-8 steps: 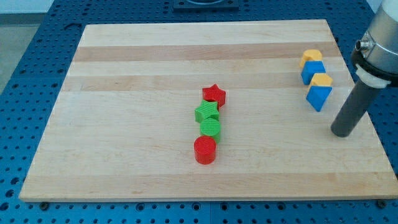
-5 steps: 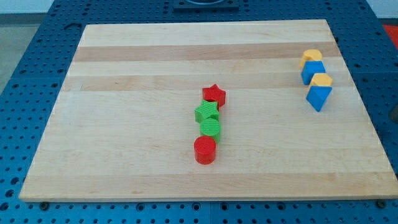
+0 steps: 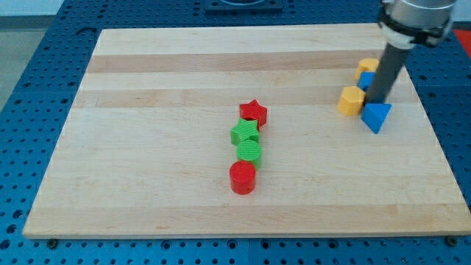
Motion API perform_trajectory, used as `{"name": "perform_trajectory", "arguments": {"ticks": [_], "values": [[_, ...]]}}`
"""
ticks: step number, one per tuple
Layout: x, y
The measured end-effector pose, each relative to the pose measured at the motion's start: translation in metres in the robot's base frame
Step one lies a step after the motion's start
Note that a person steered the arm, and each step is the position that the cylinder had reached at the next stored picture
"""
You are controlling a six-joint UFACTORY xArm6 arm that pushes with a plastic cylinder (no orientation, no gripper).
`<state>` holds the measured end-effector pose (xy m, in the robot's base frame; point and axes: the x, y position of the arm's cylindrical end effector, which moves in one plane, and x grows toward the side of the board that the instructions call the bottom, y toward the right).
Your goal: Push the yellow hexagon to the center
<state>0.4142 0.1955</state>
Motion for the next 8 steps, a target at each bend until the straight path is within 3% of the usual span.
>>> {"name": "perform_trajectory", "arguments": {"ticks": [2, 4, 8], "values": [[0.000, -0.027], [-0.007, -0.100], [-0.067, -0.253]]}}
